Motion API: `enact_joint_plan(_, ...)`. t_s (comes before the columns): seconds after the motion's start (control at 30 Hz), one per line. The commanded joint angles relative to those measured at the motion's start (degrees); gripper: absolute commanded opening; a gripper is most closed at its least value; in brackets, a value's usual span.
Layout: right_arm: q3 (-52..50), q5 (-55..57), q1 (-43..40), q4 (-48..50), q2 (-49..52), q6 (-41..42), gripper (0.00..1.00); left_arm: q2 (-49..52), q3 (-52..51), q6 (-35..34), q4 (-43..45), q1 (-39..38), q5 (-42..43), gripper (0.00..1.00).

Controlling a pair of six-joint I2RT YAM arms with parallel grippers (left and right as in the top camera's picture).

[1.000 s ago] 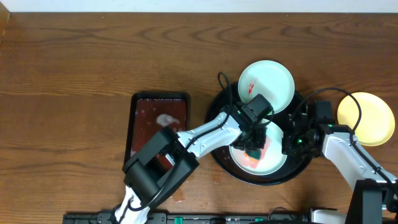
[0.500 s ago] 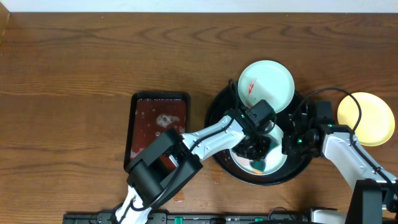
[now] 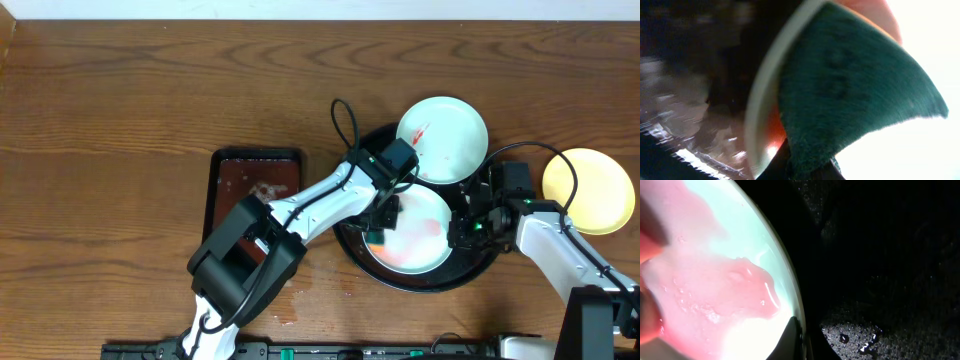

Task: Clean dirty plates on tray and stack at the side
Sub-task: 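Scrub the pale green plate with the sponge while right gripper holds it, then return the sponge with the left gripper to the dark tray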

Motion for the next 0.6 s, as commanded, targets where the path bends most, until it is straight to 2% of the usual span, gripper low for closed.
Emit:
enact_joint_plan(0.0, -1.11, 6.21, -0.11, 0.48, 1.42, -0.17, 0.01, 1.99, 1.62, -0.79, -4.7, 2.29, -15.21, 0.07)
enact_joint_plan(0.23, -1.11, 6.25, -0.11, 0.48, 1.42, -0.22, 0.01, -0.63, 7.69, -0.79, -10.03, 2.29, -15.89, 0.07)
enact_joint_plan(0.43, -1.11, 6.23, -0.11, 0.52, 1.42, -0.22, 0.01, -5.57, 8.44, -0.74, -15.08, 2.86, -15.93, 0.08)
enact_joint_plan(0.57, -1.11, 6.21, -0.11, 0.7, 1.42, -0.44, 0.01, -10.71, 8.41, -0.76, -22.6, 5.64, -22.93, 0.08)
